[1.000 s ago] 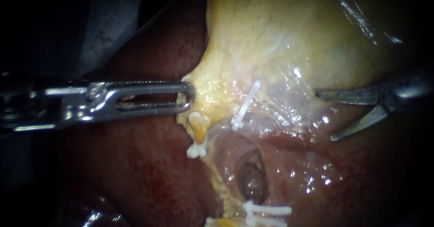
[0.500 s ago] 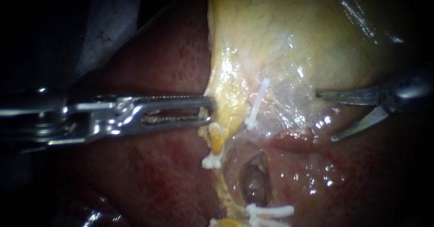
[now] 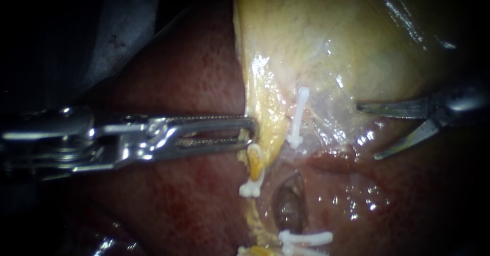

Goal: Go back from the cut right tube

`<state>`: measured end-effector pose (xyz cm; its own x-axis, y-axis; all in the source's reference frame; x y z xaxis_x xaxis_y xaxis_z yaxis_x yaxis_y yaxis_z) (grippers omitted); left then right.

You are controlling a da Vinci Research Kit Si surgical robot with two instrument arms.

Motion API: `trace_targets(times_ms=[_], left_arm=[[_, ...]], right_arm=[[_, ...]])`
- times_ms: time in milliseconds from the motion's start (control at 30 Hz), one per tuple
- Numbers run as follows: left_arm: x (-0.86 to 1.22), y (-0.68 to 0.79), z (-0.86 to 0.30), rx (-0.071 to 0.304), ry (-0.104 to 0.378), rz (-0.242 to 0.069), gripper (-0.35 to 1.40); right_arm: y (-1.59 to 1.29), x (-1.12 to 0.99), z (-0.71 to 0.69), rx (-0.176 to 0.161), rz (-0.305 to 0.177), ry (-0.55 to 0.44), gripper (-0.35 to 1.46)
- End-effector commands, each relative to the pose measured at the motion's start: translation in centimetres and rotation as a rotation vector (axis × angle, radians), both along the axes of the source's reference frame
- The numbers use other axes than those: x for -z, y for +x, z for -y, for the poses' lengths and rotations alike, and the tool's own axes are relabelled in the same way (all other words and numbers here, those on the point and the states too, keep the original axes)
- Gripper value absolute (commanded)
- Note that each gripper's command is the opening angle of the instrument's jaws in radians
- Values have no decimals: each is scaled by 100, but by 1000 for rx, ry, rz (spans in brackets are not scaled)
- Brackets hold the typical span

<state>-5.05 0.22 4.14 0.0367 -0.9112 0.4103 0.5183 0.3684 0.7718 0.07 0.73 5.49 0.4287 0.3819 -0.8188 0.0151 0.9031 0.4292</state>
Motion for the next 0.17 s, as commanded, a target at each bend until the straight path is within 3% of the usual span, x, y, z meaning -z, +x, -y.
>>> trace_targets(times_ms=[33, 167], left_arm=[[0, 0, 0, 0, 0, 0, -35], [0, 0, 0, 0, 0, 0, -35]], right_arm=[[0, 0, 0, 1, 0, 0, 108], [0, 0, 0, 1, 0, 0, 108]])
